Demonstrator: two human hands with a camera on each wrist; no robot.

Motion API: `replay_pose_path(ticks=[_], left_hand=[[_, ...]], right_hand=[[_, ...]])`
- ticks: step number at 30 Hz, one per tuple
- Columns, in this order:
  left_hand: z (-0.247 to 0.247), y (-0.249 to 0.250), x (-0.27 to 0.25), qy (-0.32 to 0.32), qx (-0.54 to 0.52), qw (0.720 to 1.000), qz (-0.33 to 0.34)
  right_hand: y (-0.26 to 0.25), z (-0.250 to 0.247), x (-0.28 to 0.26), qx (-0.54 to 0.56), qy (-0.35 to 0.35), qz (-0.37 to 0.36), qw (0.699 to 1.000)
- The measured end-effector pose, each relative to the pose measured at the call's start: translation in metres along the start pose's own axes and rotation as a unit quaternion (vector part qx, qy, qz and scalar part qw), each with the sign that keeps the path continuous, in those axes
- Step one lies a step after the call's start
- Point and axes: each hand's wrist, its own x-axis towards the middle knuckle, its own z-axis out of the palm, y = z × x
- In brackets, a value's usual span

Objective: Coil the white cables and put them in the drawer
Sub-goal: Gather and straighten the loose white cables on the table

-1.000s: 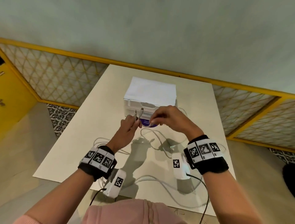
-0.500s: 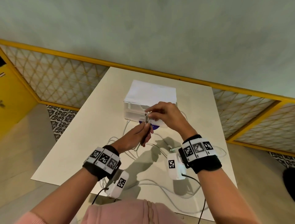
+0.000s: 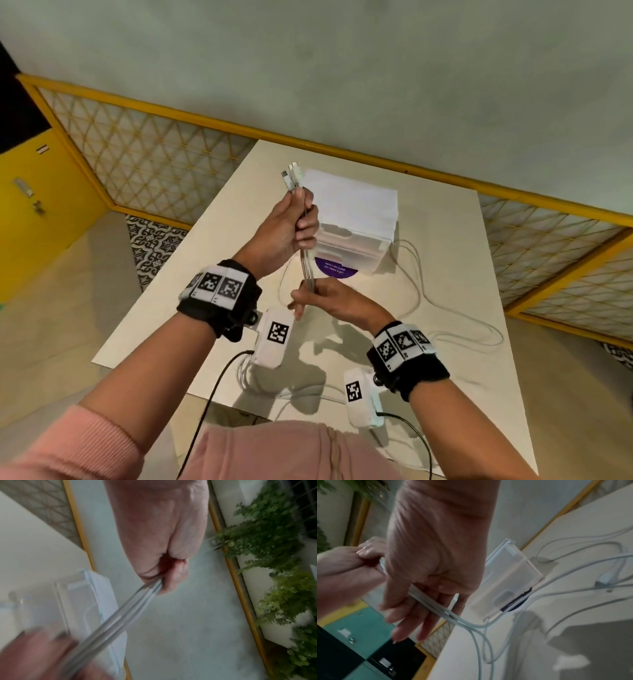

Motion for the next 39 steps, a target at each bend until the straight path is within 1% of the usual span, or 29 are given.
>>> replay_pose_path(ticks=[1,3,4,6,7,8,9,10,11,12,13,15,17,19,21,23,25,28,30,32,35,36,37,38,39], left_hand=[[-0.006,0.007,-0.001,0.022,0.012,1.000,0.017],[-0.022,0.021,-0.006,0.077,0.046,0.994,0.060],[-0.031,0.026,-0.009,0.104,0.071,0.989,0.078],[-0.042,0.028,-0.018,0.139,0.140,0.976,0.095],[-0.045,0.024,-0.022,0.146,0.199,0.965,0.093],[-0.045,0.018,-0.026,0.139,0.275,0.947,0.085],[-0.045,0.007,-0.029,0.114,0.357,0.925,0.065],[-0.042,-0.003,-0.031,0.075,0.429,0.900,0.036],[-0.038,-0.014,-0.033,0.033,0.482,0.875,0.004],[-0.034,-0.025,-0.033,-0.003,0.505,0.863,-0.024],[-0.031,-0.032,-0.033,-0.026,0.496,0.867,-0.045],[-0.030,-0.042,-0.031,-0.031,0.441,0.895,-0.060],[-0.033,-0.042,-0.027,-0.020,0.407,0.912,-0.042],[-0.036,-0.037,-0.025,-0.039,0.390,0.920,-0.030],[-0.031,-0.035,-0.022,-0.071,0.392,0.916,-0.039],[-0.024,-0.037,-0.021,-0.098,0.409,0.905,-0.058],[-0.022,-0.042,-0.020,-0.100,0.430,0.895,-0.065],[-0.033,-0.033,-0.021,-0.055,0.487,0.871,-0.020],[-0.045,-0.021,-0.022,-0.016,0.496,0.868,0.017],[-0.059,-0.008,-0.025,0.048,0.505,0.861,0.036],[-0.085,0.008,-0.029,0.162,0.480,0.860,0.056],[-0.094,0.012,-0.031,0.185,0.480,0.856,0.055],[-0.103,0.015,-0.034,0.204,0.495,0.844,0.042],[-0.110,0.016,-0.036,0.217,0.519,0.827,0.014],[-0.118,0.015,-0.040,0.224,0.542,0.810,-0.027]], right_hand=[[0.012,-0.002,0.002,-0.048,0.011,0.014,0.999],[0.037,-0.010,-0.002,-0.160,0.021,0.057,0.985],[0.050,-0.014,-0.008,-0.183,0.035,0.076,0.980],[0.063,-0.023,-0.019,-0.160,0.083,0.083,0.980],[0.062,-0.026,-0.022,-0.143,0.102,0.075,0.981],[0.059,-0.030,-0.023,-0.128,0.115,0.069,0.983],[0.053,-0.032,-0.023,-0.113,0.123,0.059,0.984],[0.044,-0.034,-0.021,-0.109,0.130,0.050,0.984],[0.034,-0.035,-0.018,-0.113,0.135,0.040,0.984],[0.023,-0.036,-0.016,-0.122,0.137,0.031,0.983],[0.013,-0.036,-0.014,-0.131,0.140,0.021,0.981],[-0.004,-0.036,-0.015,-0.150,0.148,0.002,0.978],[-0.014,-0.036,-0.021,-0.141,0.148,-0.002,0.979],[-0.016,-0.037,-0.027,-0.114,0.140,0.005,0.984],[-0.016,-0.035,-0.029,-0.096,0.126,0.006,0.987],[-0.018,-0.033,-0.029,-0.078,0.114,0.005,0.990],[-0.020,-0.033,-0.031,-0.067,0.105,0.002,0.992],[-0.013,-0.039,-0.033,-0.052,0.093,0.022,0.994],[0.000,-0.043,-0.034,-0.068,0.091,0.044,0.993],[0.019,-0.047,-0.037,-0.108,0.088,0.073,0.987],[0.054,-0.056,-0.047,-0.141,0.097,0.126,0.977],[0.065,-0.059,-0.051,-0.142,0.105,0.137,0.975],[0.072,-0.061,-0.056,-0.138,0.117,0.140,0.973],[0.077,-0.063,-0.061,-0.126,0.135,0.134,0.974],[0.078,-0.065,-0.065,-0.107,0.156,0.122,0.974]])
